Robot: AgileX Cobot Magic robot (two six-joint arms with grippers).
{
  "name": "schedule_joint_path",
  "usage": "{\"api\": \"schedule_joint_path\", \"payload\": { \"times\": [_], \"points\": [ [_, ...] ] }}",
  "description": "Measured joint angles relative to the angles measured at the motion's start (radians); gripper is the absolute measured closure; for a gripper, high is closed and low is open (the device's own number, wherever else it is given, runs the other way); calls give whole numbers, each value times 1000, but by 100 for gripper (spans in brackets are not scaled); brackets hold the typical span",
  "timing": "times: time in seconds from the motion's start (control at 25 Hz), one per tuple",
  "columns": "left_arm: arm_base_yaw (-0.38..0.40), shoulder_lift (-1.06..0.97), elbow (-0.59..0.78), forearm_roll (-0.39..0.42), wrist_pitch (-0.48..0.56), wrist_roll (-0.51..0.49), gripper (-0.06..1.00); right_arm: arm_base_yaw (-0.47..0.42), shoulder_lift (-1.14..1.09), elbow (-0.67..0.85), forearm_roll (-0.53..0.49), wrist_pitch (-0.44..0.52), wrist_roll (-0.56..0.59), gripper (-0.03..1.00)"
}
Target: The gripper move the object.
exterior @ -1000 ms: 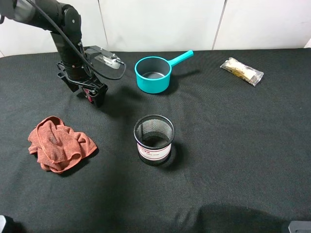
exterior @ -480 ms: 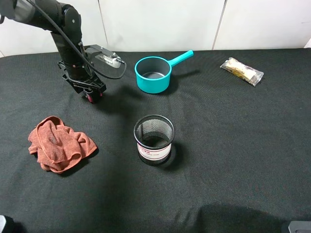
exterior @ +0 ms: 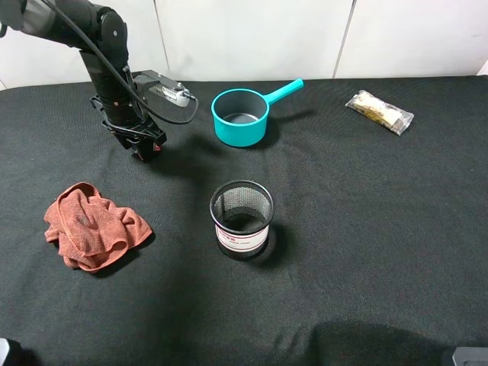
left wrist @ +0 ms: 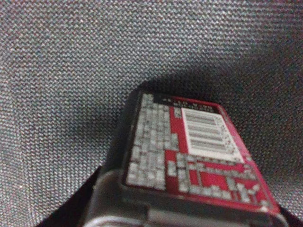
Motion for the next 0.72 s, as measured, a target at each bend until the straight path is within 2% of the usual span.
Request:
{"api": "schedule_joint_path", "payload": {
  "times": [0.28,0.72],
  "points": [
    [0,2,-10,0,9,-2,48,0,0,0,0,0,0,27],
    [0,4,-174,-1,148,-72,48,0,0,0,0,0,0,27]
  ]
}}
